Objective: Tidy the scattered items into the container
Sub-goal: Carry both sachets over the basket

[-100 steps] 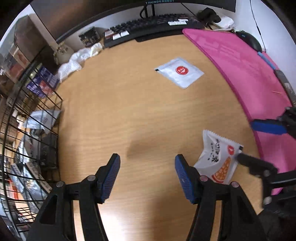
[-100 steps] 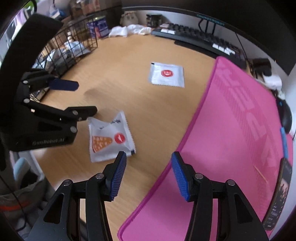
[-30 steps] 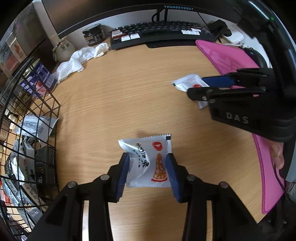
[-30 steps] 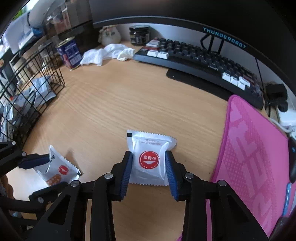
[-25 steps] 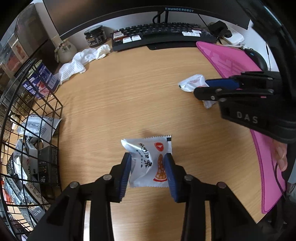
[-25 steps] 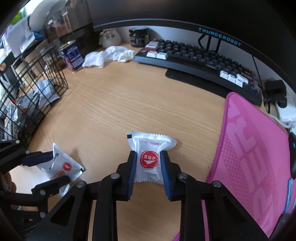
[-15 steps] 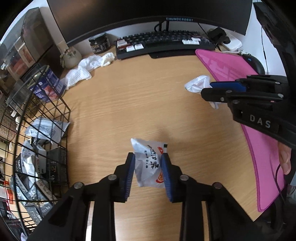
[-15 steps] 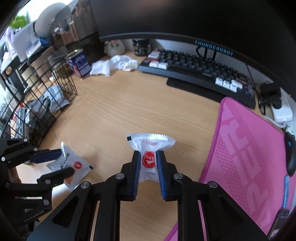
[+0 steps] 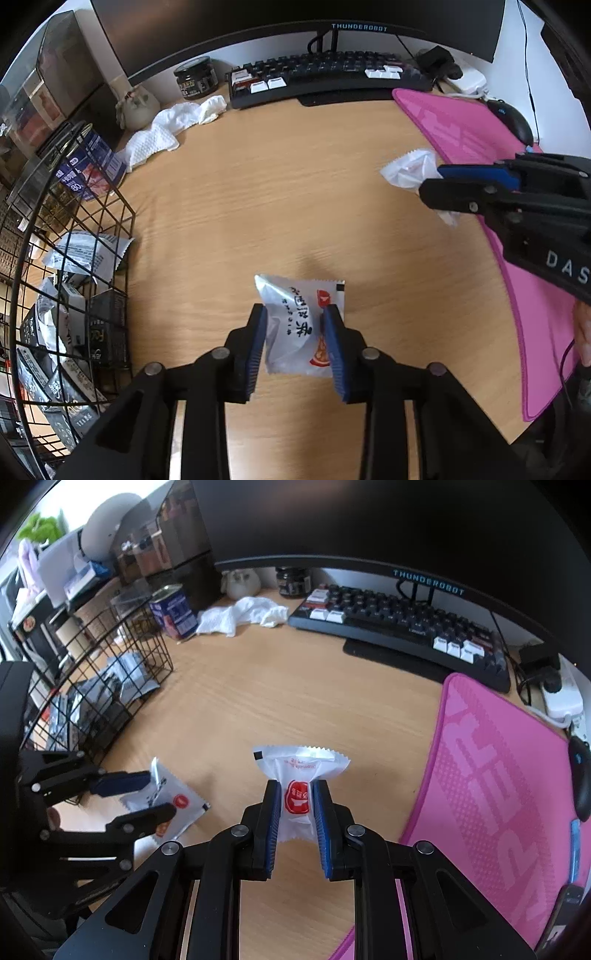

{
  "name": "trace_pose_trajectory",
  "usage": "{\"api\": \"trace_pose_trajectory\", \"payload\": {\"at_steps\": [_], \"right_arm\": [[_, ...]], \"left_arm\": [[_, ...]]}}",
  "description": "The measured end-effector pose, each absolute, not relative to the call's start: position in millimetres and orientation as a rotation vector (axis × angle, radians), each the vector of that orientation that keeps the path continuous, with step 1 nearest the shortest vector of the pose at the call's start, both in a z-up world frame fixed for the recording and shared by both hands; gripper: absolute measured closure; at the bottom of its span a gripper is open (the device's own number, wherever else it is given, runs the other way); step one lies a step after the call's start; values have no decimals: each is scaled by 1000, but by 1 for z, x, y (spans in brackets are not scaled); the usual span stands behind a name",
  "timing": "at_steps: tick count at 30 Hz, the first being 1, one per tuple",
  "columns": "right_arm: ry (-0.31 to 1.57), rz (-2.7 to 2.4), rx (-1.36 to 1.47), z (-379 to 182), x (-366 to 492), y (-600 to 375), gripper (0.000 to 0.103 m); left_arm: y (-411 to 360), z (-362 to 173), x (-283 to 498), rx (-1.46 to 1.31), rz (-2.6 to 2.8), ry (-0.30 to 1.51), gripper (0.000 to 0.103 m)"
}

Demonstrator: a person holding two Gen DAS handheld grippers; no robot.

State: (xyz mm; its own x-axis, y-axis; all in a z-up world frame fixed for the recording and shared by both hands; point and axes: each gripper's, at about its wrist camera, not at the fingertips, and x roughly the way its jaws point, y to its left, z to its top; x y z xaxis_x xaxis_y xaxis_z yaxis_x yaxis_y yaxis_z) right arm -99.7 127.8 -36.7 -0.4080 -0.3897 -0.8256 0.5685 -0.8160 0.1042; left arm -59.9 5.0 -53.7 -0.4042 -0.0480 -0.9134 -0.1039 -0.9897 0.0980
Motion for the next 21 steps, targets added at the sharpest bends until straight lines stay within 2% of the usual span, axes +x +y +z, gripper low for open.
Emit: {"api": "trace_pose_trajectory", "payload": {"at_steps": [10,21], "right_arm": [[236,-2225,1230,-36,-101,132,85],[241,-2234,1170,-15,-88,128,85]], "left_arm": [[-1,-39,-58,-1669,2621,186,87],[-10,-4,-46,-1584,2691,152,89]]}}
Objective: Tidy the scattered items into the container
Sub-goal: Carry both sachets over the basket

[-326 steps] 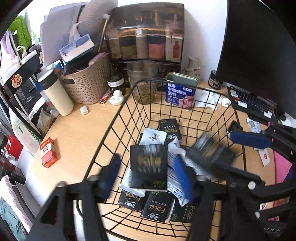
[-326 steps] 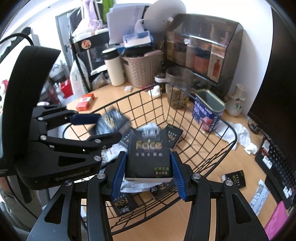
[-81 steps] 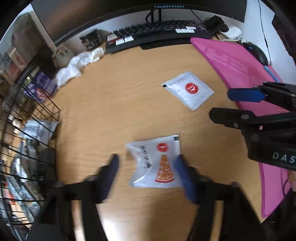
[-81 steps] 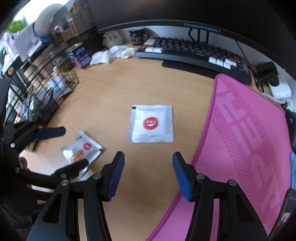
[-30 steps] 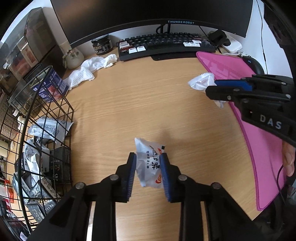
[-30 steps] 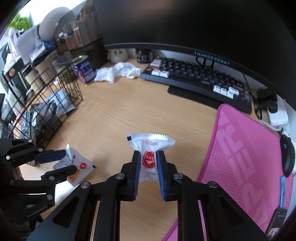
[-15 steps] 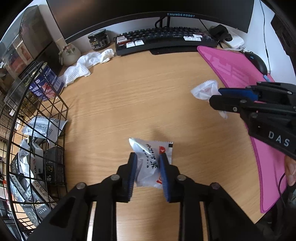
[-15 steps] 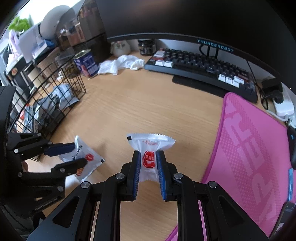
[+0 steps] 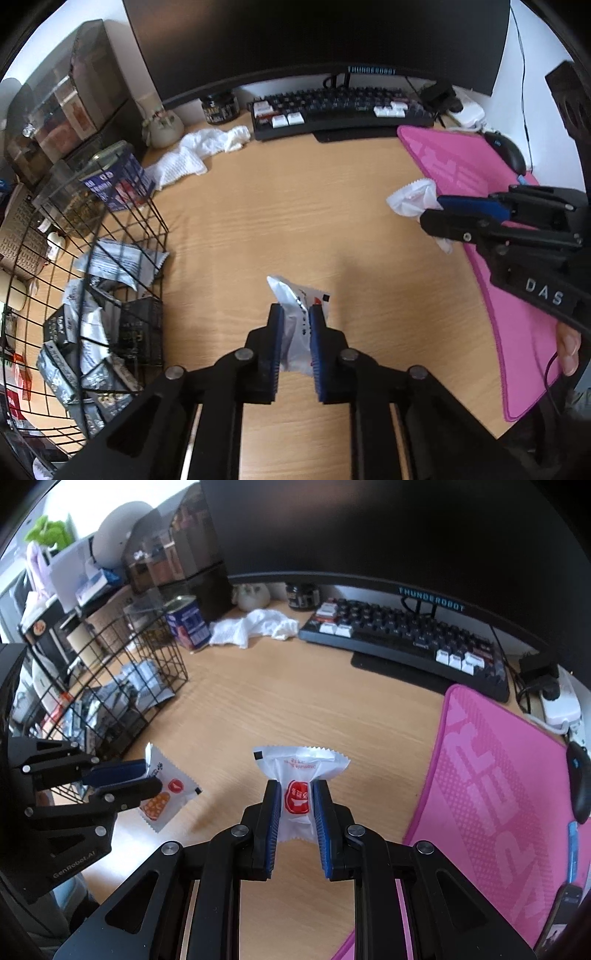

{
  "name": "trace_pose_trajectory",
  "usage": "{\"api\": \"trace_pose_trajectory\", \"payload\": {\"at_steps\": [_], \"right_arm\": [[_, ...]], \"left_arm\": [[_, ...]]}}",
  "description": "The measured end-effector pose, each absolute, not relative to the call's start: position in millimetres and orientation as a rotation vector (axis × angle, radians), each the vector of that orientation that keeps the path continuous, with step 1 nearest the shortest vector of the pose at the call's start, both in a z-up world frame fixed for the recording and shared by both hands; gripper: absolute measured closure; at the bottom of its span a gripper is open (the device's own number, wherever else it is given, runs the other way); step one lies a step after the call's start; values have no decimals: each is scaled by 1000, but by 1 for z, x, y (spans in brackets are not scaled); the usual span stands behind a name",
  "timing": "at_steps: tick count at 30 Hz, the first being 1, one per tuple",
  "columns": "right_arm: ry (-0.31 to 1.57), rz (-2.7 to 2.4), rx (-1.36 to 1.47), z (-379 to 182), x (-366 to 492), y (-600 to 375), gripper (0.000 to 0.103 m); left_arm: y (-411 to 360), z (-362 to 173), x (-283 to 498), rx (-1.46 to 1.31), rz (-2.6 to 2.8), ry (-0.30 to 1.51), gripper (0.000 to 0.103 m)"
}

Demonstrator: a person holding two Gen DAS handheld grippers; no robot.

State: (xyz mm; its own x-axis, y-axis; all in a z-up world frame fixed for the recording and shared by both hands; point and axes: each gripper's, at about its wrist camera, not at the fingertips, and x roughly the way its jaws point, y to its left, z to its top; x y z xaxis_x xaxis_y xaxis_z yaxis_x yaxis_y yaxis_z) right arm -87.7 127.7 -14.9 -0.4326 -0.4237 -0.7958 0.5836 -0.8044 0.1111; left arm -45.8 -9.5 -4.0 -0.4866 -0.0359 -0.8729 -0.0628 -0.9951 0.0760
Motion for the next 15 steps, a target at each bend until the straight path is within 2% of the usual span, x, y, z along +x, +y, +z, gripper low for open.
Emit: {"api": "trace_pose_trajectory", "payload": {"at_steps": [7,15], "right_arm": [[254,-2235,1071,21,-72,110,85],[301,-2159,905,76,-45,43,85]], "left_arm": [[-26,51,-31,-1441,2806,129,89],[-99,97,-6,-1378,2985,16,89]]}}
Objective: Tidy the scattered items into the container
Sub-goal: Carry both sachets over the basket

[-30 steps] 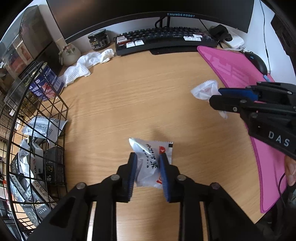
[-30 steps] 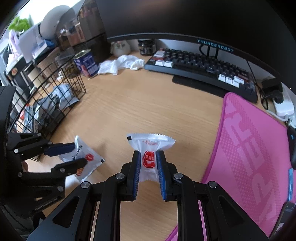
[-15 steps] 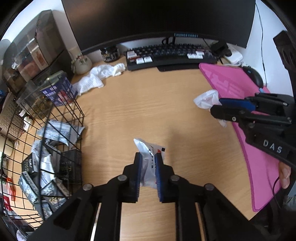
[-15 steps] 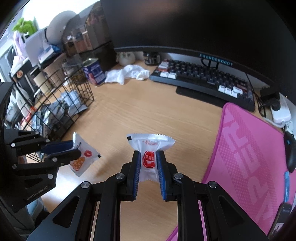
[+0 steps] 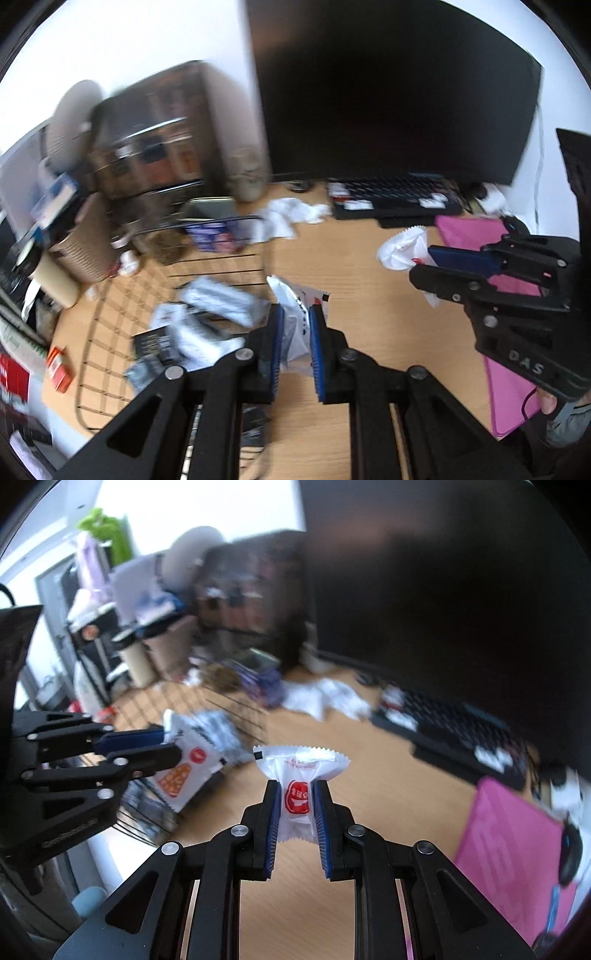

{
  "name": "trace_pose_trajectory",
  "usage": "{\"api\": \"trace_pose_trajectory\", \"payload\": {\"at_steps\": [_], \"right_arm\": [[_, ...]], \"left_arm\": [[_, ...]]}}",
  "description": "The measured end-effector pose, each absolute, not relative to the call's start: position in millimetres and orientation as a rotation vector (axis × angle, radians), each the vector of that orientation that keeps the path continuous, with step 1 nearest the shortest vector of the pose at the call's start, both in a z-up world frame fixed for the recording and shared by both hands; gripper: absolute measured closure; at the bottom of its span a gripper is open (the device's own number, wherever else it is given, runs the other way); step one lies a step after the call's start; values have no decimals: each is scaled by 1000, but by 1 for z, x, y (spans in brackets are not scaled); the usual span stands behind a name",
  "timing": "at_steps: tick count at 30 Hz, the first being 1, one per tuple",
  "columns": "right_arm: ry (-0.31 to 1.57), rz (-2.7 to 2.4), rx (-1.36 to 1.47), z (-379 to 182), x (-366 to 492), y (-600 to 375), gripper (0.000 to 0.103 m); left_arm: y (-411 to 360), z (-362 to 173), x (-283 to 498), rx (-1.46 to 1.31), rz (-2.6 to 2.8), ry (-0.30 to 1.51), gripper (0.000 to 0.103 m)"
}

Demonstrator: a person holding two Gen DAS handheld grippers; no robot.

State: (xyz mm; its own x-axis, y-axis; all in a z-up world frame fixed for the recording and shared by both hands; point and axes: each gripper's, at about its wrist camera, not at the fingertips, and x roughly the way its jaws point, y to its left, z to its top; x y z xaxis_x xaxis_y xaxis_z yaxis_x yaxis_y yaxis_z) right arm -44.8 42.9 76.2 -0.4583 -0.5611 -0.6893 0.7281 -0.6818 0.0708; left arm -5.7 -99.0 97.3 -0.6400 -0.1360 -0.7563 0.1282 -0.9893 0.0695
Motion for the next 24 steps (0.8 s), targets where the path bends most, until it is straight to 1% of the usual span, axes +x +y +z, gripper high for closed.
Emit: {"api": "trace_pose_trajectory", "payload": {"at_steps": [5,9,12,15,17,24], "right_arm": [[360,-2029,837,88,-23,-29,84],[404,-1934,827,83,-9,-82,84],[434,-1878,829,74,1,-112,84],[433,-1840,847,60,4,-127,84],[465,-1828,859,51,5,-130,84],[463,-1821,889,39,-3,-131,84]], "left_arm": [[-157,100,20,1205,-2613,73,89],[-196,86,36,1205,-2527,145,89],[-217,78,39,1187,-2471,155,89],[-228,70,37,1190,-2446,166,89],[-231,63,32,1212,-2442,179,89],[-227,57,28,1232,-2438,173,88]]}}
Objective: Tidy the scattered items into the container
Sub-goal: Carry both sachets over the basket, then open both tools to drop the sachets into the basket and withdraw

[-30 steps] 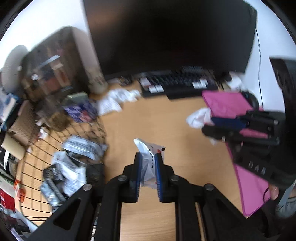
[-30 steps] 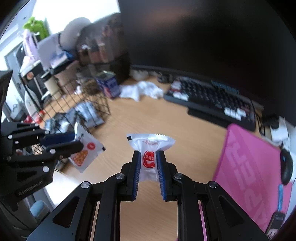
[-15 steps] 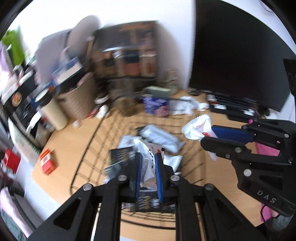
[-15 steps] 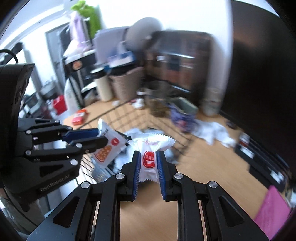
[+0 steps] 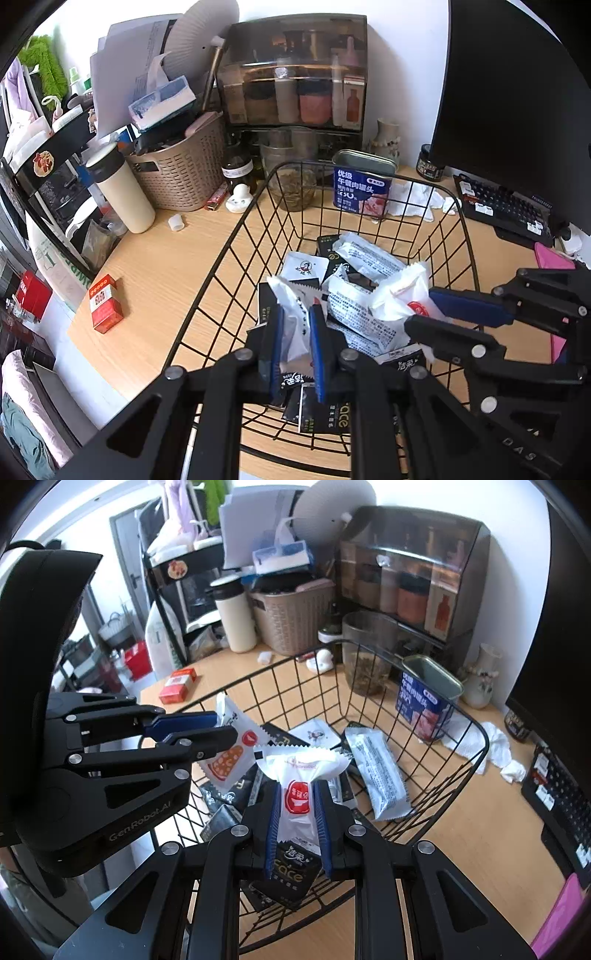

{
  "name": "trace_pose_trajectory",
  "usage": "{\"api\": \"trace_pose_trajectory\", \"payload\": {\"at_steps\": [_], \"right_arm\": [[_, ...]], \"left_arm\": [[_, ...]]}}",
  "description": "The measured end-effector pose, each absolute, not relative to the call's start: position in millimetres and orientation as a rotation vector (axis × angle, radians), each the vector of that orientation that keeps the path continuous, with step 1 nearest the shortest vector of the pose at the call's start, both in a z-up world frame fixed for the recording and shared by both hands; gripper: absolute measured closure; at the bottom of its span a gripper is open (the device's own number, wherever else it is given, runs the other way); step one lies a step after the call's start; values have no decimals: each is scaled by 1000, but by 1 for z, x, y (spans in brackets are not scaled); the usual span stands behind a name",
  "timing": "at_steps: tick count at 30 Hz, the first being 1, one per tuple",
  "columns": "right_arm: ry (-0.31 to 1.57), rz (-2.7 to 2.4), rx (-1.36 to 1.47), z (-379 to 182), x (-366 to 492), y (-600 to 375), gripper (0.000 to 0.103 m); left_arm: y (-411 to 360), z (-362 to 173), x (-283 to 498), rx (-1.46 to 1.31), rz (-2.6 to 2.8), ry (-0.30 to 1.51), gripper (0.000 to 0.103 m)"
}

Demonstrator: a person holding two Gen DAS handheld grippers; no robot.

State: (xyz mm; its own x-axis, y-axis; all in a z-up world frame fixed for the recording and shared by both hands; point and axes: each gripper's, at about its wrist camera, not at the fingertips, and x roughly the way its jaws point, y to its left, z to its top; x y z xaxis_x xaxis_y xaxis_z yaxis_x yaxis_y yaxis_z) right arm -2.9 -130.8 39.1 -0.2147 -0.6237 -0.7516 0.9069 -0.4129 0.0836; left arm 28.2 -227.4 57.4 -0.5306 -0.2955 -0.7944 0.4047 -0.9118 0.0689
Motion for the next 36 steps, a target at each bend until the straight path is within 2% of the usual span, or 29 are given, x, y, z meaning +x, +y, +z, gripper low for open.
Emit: {"api": "trace_pose_trajectory", "payload": {"at_steps": [6,8,9,11,13,22,24,26,30,33,35,36], "right_arm": [[465,-1816,875,42,0,-130,83],[461,-1828,858,43,1,-128,78],[463,-1842,847,43,2,-128,76],[465,-1856,837,44,3,-126,60],[458,-1859,840,45,2,-126,60],[427,-1850,852,51,-1,-121,60],[415,-1874,840,58,-1,-113,55],[409,-1911,819,65,1,-99,46],[364,-2029,829,71,0,-45,45],[355,-2154,868,72,2,2,44],[381,-2258,885,72,8,32,32],[381,-2314,885,71,12,48,32]], "left_arm": [[-223,58,28,1233,-2440,171,88],[-224,60,29,1222,-2445,179,88],[-224,60,29,1216,-2453,187,86],[-225,61,30,1214,-2459,203,76],[-226,61,30,1200,-2445,195,61],[-227,71,34,1152,-2460,236,39],[-217,81,38,1091,-2482,219,38],[-199,91,41,1023,-2514,168,38],[-146,100,46,867,-2645,133,34],[-107,93,39,1014,-2881,243,25],[-85,87,34,1104,-2989,304,24],[-73,85,33,1130,-3017,303,24]]}}
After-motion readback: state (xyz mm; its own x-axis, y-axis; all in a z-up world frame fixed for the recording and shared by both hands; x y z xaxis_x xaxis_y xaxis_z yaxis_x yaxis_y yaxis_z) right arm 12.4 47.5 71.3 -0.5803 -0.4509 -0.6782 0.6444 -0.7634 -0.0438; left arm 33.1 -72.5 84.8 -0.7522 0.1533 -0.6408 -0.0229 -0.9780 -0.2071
